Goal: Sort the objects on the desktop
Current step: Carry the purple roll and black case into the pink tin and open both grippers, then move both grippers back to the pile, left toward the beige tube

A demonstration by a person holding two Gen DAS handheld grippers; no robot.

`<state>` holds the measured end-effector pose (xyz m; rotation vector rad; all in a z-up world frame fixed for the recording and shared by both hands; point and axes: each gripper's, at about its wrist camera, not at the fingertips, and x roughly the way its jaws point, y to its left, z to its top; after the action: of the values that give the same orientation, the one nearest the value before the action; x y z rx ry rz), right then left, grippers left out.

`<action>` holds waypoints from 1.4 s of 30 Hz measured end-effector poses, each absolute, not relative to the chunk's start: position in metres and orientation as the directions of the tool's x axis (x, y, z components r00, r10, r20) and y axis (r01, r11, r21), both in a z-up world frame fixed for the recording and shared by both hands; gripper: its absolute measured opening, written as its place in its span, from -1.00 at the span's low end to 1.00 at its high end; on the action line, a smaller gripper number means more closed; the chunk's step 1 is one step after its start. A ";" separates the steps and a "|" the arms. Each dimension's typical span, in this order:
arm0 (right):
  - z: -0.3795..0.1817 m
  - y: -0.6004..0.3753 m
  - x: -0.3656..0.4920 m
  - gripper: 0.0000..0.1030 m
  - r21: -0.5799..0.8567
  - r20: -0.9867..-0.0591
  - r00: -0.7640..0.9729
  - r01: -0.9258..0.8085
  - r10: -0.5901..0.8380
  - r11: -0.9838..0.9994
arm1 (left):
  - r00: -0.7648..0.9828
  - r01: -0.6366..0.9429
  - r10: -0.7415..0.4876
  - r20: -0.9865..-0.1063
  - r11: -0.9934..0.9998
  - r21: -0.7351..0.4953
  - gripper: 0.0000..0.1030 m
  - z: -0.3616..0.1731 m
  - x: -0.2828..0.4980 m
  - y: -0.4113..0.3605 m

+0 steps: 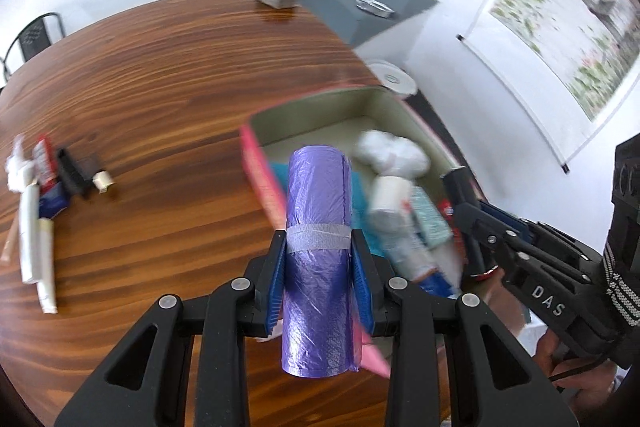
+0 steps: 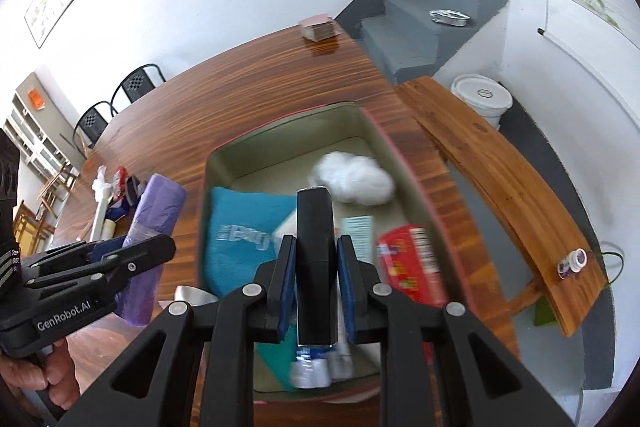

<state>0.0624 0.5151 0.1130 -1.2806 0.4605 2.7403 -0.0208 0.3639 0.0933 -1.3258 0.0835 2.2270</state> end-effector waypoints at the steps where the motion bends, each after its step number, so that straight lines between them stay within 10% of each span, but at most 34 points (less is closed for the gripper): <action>1: 0.112 0.519 0.065 -0.56 0.238 -0.761 -0.646 -0.205 -0.052 -0.949 | -0.359 -0.484 0.424 -0.831 -0.846 -0.223 -0.35 0.093 -0.020 0.369; 10: 0.108 0.538 0.072 -0.53 0.271 -0.758 -0.651 -0.248 -0.048 -0.930 | -0.313 -0.532 0.448 -0.838 -0.813 -0.236 0.02 0.091 -0.010 0.396; 42: 0.119 0.419 0.020 -0.19 0.242 -0.742 -0.652 -0.041 -0.158 -0.969 | -0.414 -0.211 0.280 -0.866 -0.955 -0.209 0.03 0.086 -0.039 0.231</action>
<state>0.0202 0.4191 0.1191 -1.3341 0.3828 2.8908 -0.0392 0.2308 0.0858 -1.5008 -0.0964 2.4188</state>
